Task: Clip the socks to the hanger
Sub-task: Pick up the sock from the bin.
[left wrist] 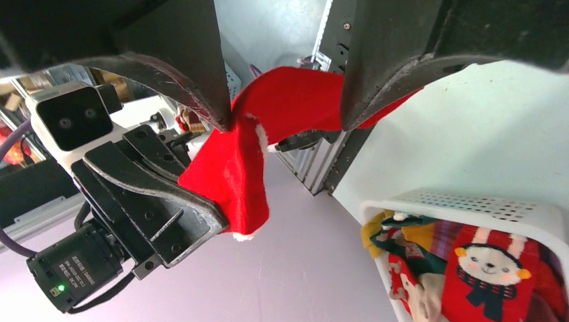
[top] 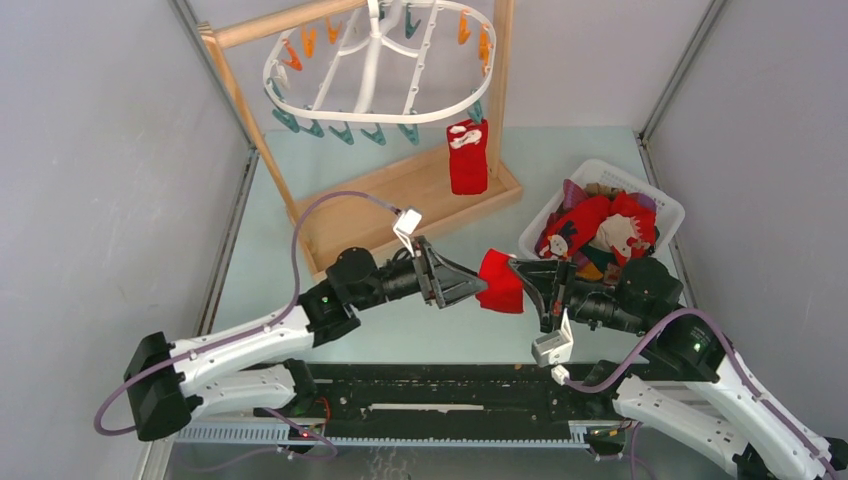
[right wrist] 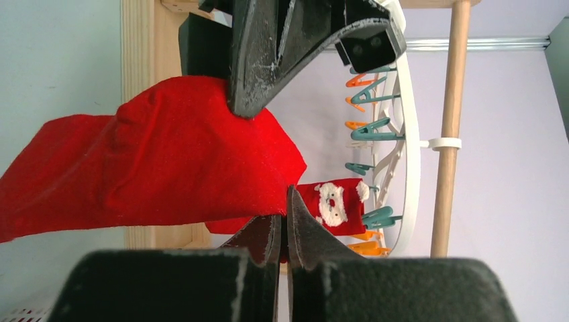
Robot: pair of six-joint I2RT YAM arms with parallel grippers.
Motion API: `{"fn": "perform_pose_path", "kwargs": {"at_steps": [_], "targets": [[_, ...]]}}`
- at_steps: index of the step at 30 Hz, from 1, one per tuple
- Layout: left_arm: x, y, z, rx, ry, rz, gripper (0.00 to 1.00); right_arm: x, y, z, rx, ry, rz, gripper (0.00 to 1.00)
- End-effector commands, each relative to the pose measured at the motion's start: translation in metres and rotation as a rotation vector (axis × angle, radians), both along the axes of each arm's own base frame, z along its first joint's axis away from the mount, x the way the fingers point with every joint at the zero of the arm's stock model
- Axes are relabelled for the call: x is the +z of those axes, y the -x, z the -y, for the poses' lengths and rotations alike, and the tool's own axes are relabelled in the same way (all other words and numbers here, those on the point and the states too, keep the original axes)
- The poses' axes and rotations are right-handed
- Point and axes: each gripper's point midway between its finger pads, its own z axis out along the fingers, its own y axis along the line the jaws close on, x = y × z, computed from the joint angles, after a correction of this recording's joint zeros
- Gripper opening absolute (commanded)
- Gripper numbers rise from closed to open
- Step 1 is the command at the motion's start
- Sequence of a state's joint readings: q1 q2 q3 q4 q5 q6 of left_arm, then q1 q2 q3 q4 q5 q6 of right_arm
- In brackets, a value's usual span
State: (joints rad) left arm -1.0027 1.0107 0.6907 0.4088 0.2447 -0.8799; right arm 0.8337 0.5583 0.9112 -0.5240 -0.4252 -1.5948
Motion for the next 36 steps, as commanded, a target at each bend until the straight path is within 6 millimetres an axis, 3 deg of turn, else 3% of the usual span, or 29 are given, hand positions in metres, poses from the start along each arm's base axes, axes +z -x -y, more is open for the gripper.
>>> {"fn": "perform_pose_path", "kwargs": {"at_steps": [1, 4, 7, 9, 11, 12, 15, 16, 18, 21, 23, 27, 36], "targets": [[0.052, 0.013, 0.007, -0.098, 0.108, 0.055, 0.63, 0.007, 0.0, -0.004, 0.005, -0.024, 0.03, 0.04], [0.056, 0.018, 0.009, -0.129, 0.115, 0.071, 0.6, 0.005, 0.001, -0.005, 0.009, -0.019, 0.026, 0.04], [0.059, 0.023, 0.011, -0.166, 0.118, 0.086, 0.5, 0.005, 0.002, -0.007, 0.017, -0.023, 0.022, 0.04], [0.059, 0.027, 0.014, -0.2, 0.117, 0.091, 0.35, 0.005, 0.002, -0.008, 0.021, -0.023, 0.016, 0.04], [0.058, 0.029, 0.016, -0.22, 0.112, 0.095, 0.09, 0.004, 0.003, -0.009, 0.025, -0.025, 0.01, 0.04], [0.057, 0.029, 0.016, -0.219, 0.108, 0.101, 0.01, 0.004, 0.004, -0.009, 0.027, -0.025, 0.005, 0.06], [0.051, 0.021, 0.006, -0.141, 0.065, 0.198, 0.0, -0.002, 0.007, -0.006, 0.023, -0.019, -0.03, 0.29], [0.046, 0.017, -0.002, -0.092, 0.033, 0.261, 0.0, -0.005, 0.007, -0.004, 0.014, -0.021, -0.059, 0.47], [0.035, 0.003, -0.024, 0.052, -0.046, 0.408, 0.0, -0.009, 0.007, 0.001, -0.021, -0.067, -0.183, 0.67], [0.021, -0.008, -0.065, 0.261, -0.156, 0.641, 0.0, -0.023, 0.012, 0.004, -0.037, -0.112, -0.412, 0.83], [0.016, -0.012, -0.083, 0.357, -0.244, 0.82, 0.0, -0.029, 0.019, 0.002, -0.028, -0.153, -0.582, 0.85], [0.012, -0.02, -0.1, 0.452, -0.406, 0.996, 0.0, -0.019, 0.019, -0.006, -0.025, -0.317, -0.909, 0.86], [0.016, -0.027, -0.09, 0.492, -0.431, 1.165, 0.0, -0.011, 0.019, -0.035, 0.099, -0.392, -1.199, 0.87]]}}
